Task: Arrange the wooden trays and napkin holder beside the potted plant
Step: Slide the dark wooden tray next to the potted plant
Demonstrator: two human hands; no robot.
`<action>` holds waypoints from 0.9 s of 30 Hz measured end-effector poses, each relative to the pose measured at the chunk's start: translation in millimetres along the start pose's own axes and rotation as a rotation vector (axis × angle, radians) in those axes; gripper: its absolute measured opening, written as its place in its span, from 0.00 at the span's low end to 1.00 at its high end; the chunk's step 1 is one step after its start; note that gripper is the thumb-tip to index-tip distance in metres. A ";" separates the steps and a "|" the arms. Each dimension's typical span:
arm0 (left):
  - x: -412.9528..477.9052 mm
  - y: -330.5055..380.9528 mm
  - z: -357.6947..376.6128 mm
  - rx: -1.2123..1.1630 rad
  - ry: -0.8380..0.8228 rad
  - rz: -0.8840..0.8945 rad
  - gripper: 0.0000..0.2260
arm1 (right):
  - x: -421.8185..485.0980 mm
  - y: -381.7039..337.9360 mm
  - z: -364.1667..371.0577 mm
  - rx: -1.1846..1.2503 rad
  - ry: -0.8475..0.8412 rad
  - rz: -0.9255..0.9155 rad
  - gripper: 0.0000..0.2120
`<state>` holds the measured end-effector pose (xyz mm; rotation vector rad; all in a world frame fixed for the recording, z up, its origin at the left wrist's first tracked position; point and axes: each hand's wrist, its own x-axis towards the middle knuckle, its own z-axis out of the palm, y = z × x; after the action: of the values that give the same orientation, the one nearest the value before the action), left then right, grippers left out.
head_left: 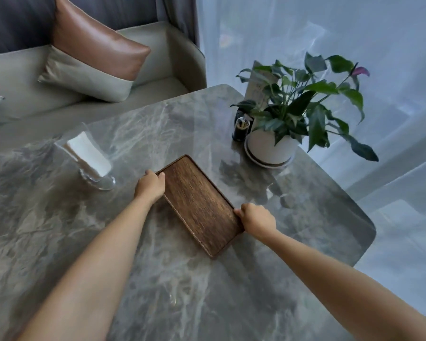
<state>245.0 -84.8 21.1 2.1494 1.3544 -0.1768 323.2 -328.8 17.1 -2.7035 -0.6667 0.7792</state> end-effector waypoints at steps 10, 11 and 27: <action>45.1 93.6 41.7 0.008 -0.021 0.017 0.21 | 72.8 56.2 -53.0 0.039 0.016 0.036 0.17; 49.2 99.8 45.1 0.010 -0.023 0.012 0.21 | 78.6 59.9 -55.2 0.039 0.016 0.036 0.17; 85.9 138.4 78.1 0.032 -0.032 -0.012 0.20 | 125.0 84.9 -57.1 -0.043 0.017 0.000 0.14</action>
<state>419.6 -102.9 -21.5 2.1559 1.3552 -0.2386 479.2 -347.0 -20.7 -2.7457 -0.6870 0.7495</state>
